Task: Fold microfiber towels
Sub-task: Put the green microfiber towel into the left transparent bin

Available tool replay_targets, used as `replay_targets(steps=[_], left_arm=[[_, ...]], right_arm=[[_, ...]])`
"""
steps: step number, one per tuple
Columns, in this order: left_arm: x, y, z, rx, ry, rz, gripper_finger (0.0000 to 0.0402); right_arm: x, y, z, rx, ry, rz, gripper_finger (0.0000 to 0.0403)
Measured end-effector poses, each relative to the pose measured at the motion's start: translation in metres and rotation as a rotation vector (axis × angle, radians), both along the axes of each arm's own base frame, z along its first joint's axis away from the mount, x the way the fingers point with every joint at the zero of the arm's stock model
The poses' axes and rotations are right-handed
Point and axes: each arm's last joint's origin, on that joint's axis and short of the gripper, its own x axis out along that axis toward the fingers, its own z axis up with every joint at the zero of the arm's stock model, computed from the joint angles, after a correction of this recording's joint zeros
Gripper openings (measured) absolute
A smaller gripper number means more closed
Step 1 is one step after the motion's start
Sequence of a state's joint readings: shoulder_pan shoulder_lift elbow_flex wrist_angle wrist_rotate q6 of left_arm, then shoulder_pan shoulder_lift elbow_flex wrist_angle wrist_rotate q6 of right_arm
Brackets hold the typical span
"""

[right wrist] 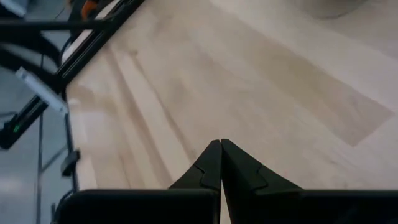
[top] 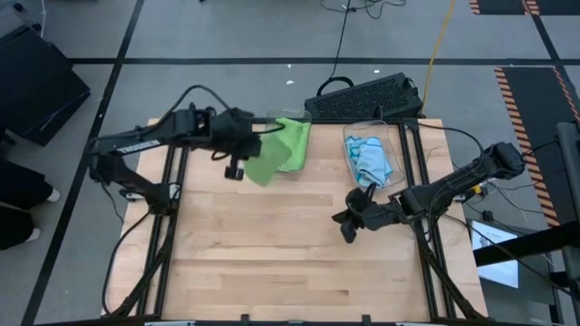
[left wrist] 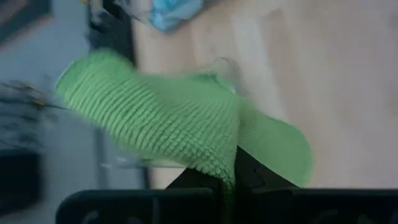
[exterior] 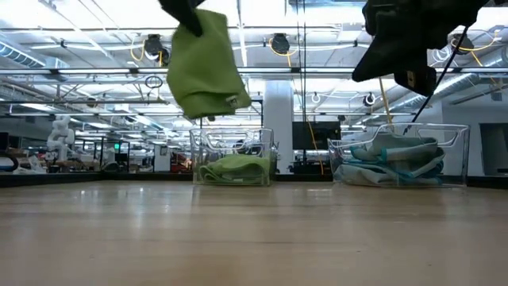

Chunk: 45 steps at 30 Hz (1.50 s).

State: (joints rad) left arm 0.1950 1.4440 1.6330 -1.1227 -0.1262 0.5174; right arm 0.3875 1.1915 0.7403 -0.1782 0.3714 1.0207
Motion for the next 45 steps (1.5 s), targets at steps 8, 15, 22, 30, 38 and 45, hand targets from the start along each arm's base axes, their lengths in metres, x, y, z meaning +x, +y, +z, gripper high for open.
replay_targets(steps=[8,15,22,30,38,45], left_arm=[[0.037,0.035,-0.008,0.299,0.169,-0.228,0.0003],[0.053,0.050,-0.025,0.406,0.298,-0.434,0.0003],[0.059,0.061,-0.032,0.373,0.267,-0.455,0.0003],[0.073,0.088,-0.052,0.347,0.259,-0.427,0.0003],[0.093,0.120,-0.098,0.291,0.335,-0.407,0.0007],[0.108,0.146,-0.121,0.310,0.292,-0.338,0.0006]], right_arm=[[-0.004,-0.006,-0.013,0.090,0.018,-0.123,0.0000],[-0.007,-0.005,-0.018,0.165,0.020,-0.179,0.0000],[-0.005,-0.004,-0.017,0.177,0.000,-0.179,0.0000],[-0.005,-0.004,-0.017,0.193,-0.001,-0.192,0.0000],[-0.005,-0.004,-0.016,0.218,-0.010,-0.207,0.0000],[-0.005,-0.004,-0.016,0.239,-0.011,-0.221,0.0000]])
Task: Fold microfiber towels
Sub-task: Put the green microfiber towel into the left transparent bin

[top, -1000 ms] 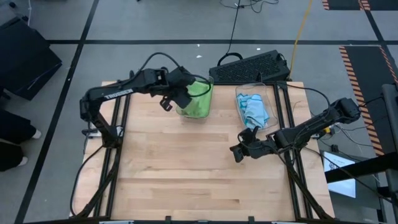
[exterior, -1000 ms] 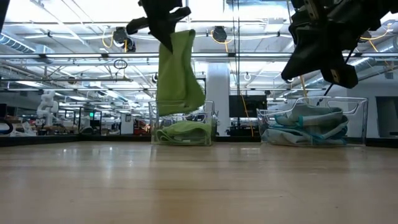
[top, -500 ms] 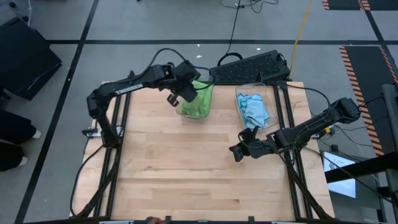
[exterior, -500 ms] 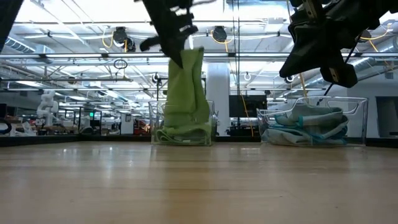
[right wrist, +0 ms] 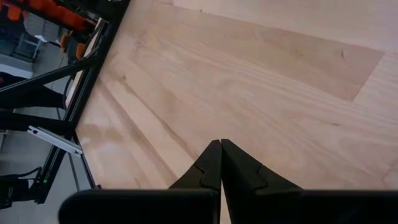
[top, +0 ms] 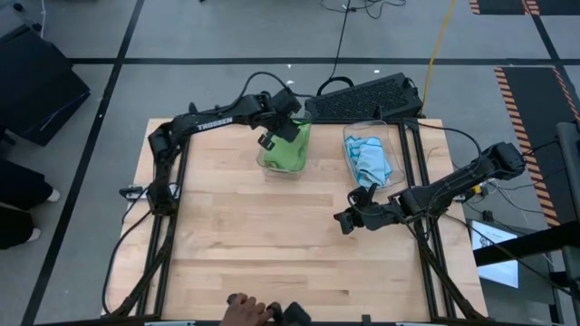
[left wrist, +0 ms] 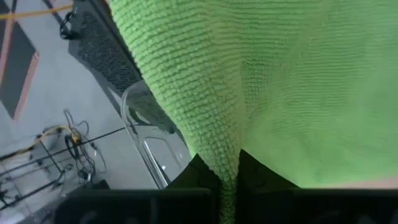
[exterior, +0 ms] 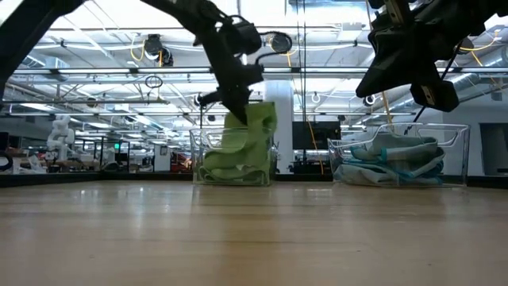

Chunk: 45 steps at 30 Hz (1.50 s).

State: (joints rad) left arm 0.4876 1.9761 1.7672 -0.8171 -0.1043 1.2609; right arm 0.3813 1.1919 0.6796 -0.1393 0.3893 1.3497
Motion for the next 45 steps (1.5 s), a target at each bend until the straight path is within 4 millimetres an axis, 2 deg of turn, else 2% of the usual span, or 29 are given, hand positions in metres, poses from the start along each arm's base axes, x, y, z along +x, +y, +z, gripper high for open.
replay_targets(steps=[9,12,18,23,26,31,36,38,41,43,45], left_arm=[[0.001,0.031,-0.043,-0.056,0.068,0.113,0.0006],[-0.001,0.038,-0.048,-0.031,0.078,0.153,0.0013],[0.003,0.048,-0.042,0.006,-0.023,0.199,0.0019],[0.003,0.048,-0.043,-0.039,-0.046,0.197,0.0027],[0.003,0.048,-0.043,-0.068,-0.069,0.221,0.0056],[0.003,0.049,-0.041,-0.029,-0.072,0.283,0.0132],[-0.003,0.048,-0.024,0.079,-0.063,0.341,0.0184],[-0.005,0.044,-0.013,0.023,-0.125,0.331,0.0189],[-0.003,0.037,-0.003,-0.189,-0.264,0.276,0.0181],[0.001,0.035,-0.002,-0.320,-0.345,0.257,0.0163],[0.009,0.035,-0.007,-0.362,-0.391,0.258,0.0136]], right_arm=[[0.000,0.000,0.000,0.016,-0.002,-0.009,0.0000],[-0.001,0.002,0.000,0.023,-0.005,-0.004,0.0000],[-0.002,0.006,0.000,0.028,-0.002,0.006,0.0000],[-0.002,0.006,0.000,0.043,-0.004,-0.006,0.0000],[-0.003,0.008,0.000,0.052,-0.008,-0.002,0.0000],[-0.005,0.013,0.001,0.064,-0.012,0.013,0.0000],[-0.006,0.016,0.001,0.065,-0.013,0.023,0.0000],[-0.006,0.016,0.001,0.069,-0.013,0.020,0.0000],[-0.006,0.016,0.001,0.078,-0.016,0.013,0.0000],[-0.005,0.016,0.001,0.083,-0.017,0.009,0.0000],[-0.005,0.016,0.001,0.085,-0.017,0.007,0.0000]])
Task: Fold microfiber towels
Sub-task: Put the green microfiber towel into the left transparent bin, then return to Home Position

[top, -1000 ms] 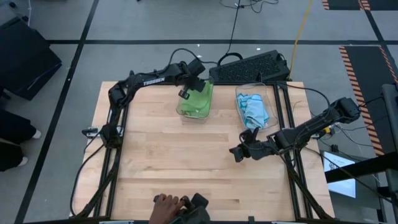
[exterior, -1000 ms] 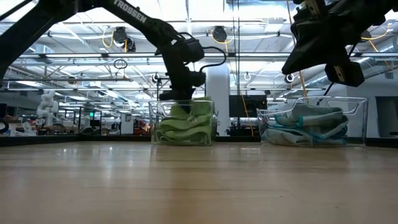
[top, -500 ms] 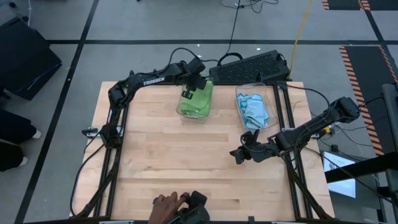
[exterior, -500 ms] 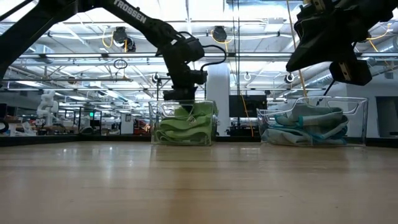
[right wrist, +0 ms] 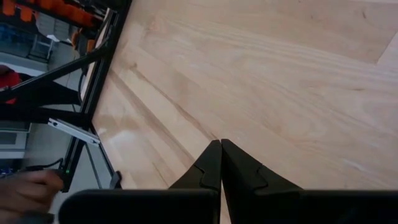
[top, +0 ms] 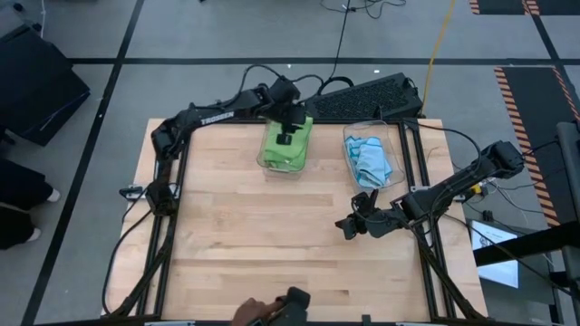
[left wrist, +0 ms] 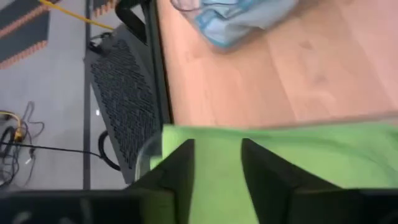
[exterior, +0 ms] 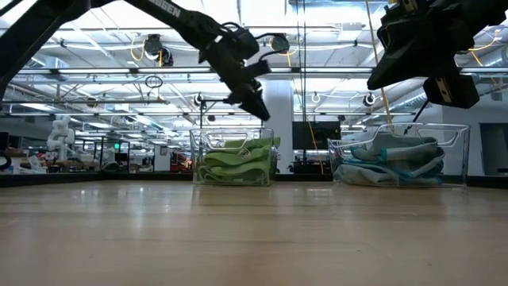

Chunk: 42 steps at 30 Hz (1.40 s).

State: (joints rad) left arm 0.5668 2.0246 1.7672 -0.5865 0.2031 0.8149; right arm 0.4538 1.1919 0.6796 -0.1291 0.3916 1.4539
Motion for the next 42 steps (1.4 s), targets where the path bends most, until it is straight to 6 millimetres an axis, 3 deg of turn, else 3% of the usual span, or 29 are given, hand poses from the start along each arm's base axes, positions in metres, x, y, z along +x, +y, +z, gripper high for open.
replay_targets(steps=[6,9,16,20,28,33,37,42], left_arm=[[0.021,0.011,-0.034,-0.030,-0.051,0.039,0.0046],[0.025,0.016,-0.057,0.006,0.026,0.099,0.0010],[0.025,0.028,-0.088,-0.002,0.101,0.201,0.0018],[0.022,0.030,-0.091,-0.003,0.130,0.221,0.0019],[0.008,0.021,-0.023,-0.015,-0.034,0.239,0.0019],[-0.012,0.004,0.044,-0.117,-0.230,0.371,0.0019],[-0.036,-0.022,0.098,-0.220,-0.374,0.426,0.0019],[-0.065,-0.075,0.156,-0.184,-0.491,0.385,0.0019]], right_arm=[[0.000,0.000,0.000,0.003,0.001,-0.003,0.0000],[0.000,0.000,0.000,0.009,0.000,-0.008,0.0000],[0.000,-0.001,0.000,0.020,-0.006,-0.044,0.0000],[0.000,-0.002,0.000,0.012,-0.018,-0.079,0.0000],[0.002,-0.006,0.002,-0.021,-0.028,-0.074,0.0000],[0.008,-0.013,0.016,-0.196,-0.127,0.042,0.0000],[0.008,-0.021,0.031,-0.418,-0.199,0.156,0.0000],[-0.005,-0.032,0.053,-0.693,-0.257,0.274,0.0000]])
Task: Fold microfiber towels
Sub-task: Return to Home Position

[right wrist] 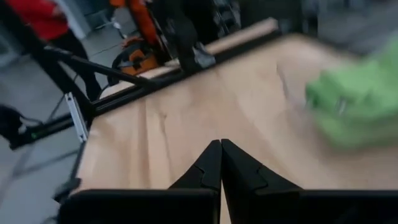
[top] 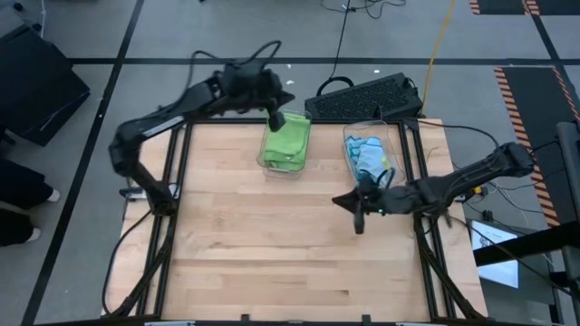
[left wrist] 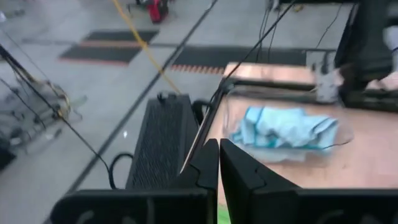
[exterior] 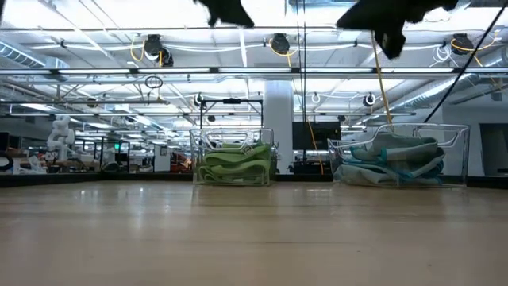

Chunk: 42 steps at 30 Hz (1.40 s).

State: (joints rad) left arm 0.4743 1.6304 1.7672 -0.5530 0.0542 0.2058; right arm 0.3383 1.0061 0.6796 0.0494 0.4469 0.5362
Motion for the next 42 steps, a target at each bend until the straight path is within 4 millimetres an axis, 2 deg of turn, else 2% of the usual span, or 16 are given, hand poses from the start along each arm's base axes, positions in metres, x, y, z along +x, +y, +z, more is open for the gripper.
replay_targets(steps=[3,6,11,14,20,24,28,32,37,42], left_arm=[[-0.015,-0.032,0.022,0.040,-0.026,-0.016,0.0019],[-0.032,-0.062,0.030,0.059,0.047,-0.023,0.0019],[-0.045,-0.103,0.028,-0.186,0.078,-0.012,0.0019],[-0.050,-0.127,0.026,-0.262,0.115,-0.042,0.0019],[-0.047,-0.178,0.018,-0.120,0.180,-0.086,0.0004],[-0.043,-0.200,-0.006,-0.065,0.214,-0.072,0.0003],[-0.043,-0.213,-0.031,-0.066,0.150,-0.123,0.0003],[-0.048,-0.216,-0.056,-0.075,0.037,-0.150,0.0002],[-0.074,-0.210,-0.087,-0.116,-0.081,-0.143,0.0002],[-0.109,-0.199,-0.119,-0.175,-0.122,-0.107,0.0003]], right_arm=[[-0.012,-0.005,0.015,-0.150,-0.047,0.049,0.0000],[-0.026,-0.010,0.028,-0.219,-0.099,0.068,0.0000],[-0.045,-0.016,0.043,-0.233,-0.182,0.068,0.0000],[-0.054,-0.019,0.050,-0.235,-0.228,0.080,0.0000],[-0.069,-0.023,0.054,-0.285,-0.239,0.150,0.0000],[-0.073,-0.023,0.052,-0.301,-0.218,0.192,0.0000],[-0.074,-0.023,0.049,-0.392,-0.179,0.213,0.0000],[-0.074,-0.024,0.046,-0.542,-0.132,0.219,0.0000],[-0.074,-0.024,0.047,-0.691,-0.123,0.252,0.0000],[-0.073,-0.024,0.046,-0.715,-0.105,0.260,0.0000]])
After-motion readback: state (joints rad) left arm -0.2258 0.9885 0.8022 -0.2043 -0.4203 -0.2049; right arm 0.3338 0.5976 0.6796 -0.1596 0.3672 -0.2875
